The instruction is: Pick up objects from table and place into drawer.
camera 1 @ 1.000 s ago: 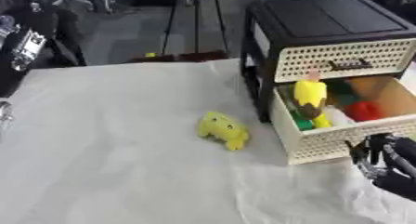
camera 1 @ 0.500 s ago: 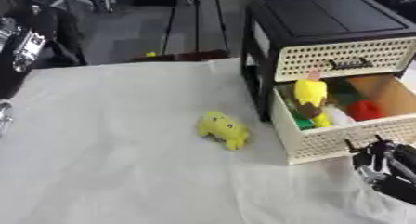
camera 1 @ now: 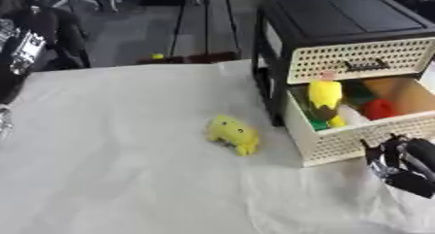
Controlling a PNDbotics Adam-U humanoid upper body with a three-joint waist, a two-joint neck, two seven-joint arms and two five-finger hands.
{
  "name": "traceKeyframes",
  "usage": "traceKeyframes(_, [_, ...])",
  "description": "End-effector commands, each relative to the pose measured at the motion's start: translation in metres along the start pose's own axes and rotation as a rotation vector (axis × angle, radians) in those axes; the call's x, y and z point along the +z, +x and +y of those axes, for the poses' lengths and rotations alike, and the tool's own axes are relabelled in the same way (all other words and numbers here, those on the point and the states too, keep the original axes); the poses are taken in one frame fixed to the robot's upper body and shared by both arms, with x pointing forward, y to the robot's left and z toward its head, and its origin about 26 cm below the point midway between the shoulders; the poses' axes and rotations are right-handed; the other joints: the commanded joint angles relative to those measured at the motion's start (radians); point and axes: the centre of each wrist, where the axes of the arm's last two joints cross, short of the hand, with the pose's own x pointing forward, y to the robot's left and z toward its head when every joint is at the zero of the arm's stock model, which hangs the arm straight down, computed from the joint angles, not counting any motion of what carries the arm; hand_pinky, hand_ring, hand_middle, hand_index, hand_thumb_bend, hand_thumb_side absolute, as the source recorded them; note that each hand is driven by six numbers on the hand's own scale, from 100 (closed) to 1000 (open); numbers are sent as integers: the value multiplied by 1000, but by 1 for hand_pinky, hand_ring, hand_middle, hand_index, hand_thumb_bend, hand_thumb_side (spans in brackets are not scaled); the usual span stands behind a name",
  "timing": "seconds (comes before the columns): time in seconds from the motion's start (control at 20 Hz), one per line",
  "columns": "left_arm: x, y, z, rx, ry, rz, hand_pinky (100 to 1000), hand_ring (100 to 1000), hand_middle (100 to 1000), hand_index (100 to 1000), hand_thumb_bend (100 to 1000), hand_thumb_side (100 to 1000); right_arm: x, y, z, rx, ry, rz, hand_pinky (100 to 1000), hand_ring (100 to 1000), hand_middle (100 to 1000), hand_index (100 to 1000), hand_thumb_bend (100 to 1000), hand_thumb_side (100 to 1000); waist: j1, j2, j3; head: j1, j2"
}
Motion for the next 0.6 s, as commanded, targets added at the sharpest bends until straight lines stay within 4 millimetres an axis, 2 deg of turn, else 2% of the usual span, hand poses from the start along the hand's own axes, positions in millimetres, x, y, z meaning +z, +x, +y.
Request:
traceKeyframes(0.05, [-3, 6, 5, -24, -5, -23, 490, 513, 479, 687, 269, 850, -4, -5, -7, 24, -2, 17, 274, 459, 495, 661, 100, 1000, -1, -8, 6, -4, 7])
traceKeyframes(0.6, [-3, 5, 4, -14, -9, -23, 490, 513, 479, 687, 266, 853, -22, -6, -4, 41, 39, 10, 274, 458, 493, 663, 100, 1000, 3, -8, 21, -9, 9])
